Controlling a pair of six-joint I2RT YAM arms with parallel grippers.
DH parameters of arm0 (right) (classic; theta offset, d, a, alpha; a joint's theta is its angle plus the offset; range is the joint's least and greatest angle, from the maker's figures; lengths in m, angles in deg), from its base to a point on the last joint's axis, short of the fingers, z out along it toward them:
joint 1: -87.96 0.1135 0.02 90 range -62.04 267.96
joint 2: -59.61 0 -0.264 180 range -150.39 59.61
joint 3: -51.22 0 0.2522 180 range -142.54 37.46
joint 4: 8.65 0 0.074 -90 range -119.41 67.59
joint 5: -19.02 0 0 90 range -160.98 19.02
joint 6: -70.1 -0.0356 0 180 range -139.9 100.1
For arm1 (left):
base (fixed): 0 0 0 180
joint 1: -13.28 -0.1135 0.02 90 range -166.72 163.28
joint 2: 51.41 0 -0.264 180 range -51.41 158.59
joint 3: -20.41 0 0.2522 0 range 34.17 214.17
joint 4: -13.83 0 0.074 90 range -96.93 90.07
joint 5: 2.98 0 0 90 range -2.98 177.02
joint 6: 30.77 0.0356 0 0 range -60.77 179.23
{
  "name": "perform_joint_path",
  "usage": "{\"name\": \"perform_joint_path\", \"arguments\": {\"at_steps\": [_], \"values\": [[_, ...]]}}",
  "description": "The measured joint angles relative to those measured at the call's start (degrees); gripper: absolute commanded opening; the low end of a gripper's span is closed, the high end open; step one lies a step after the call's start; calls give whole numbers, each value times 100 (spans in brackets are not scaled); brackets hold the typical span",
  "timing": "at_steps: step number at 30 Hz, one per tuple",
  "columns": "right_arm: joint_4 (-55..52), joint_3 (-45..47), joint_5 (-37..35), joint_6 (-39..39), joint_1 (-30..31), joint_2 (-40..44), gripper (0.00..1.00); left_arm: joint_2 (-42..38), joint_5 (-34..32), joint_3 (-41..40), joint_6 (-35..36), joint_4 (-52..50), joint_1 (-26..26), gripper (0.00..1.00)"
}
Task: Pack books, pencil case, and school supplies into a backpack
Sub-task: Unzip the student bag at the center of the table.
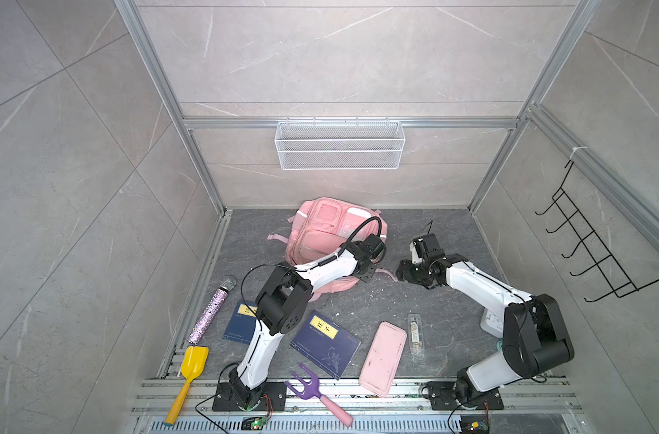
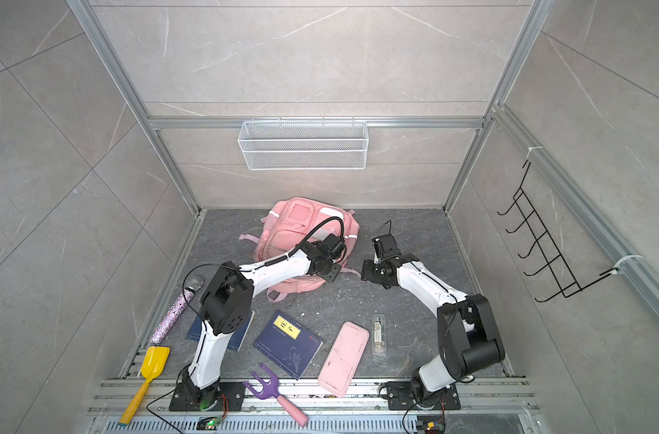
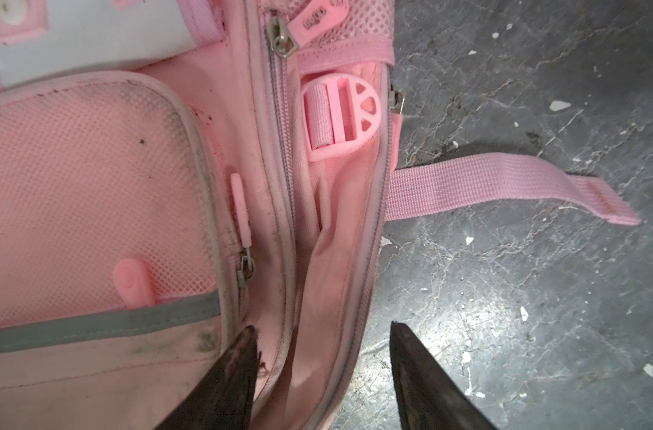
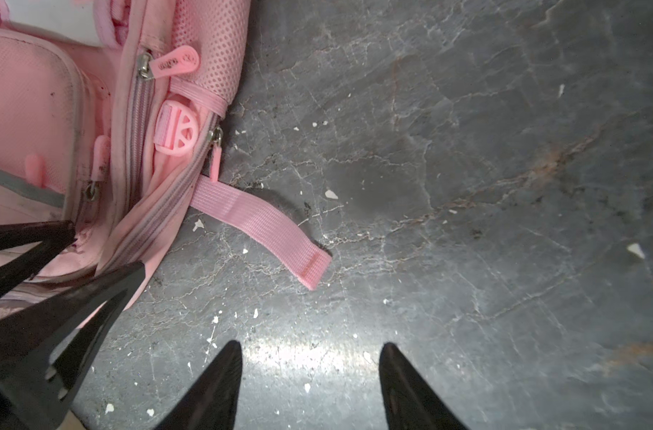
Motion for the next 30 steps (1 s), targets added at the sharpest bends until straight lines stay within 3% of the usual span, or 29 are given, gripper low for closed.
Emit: {"name": "perform_joint_path", "arguments": {"at_steps": [8, 18, 30], "values": [[131, 57, 245, -20, -2, 0, 59, 192, 66, 0, 219, -33, 0, 1], [920, 192, 866, -46, -2, -20, 61, -227, 179, -317, 343, -9, -4, 0], [2472, 466, 1569, -85, 0, -610, 64, -826, 149, -706, 494, -256, -4, 0]]}}
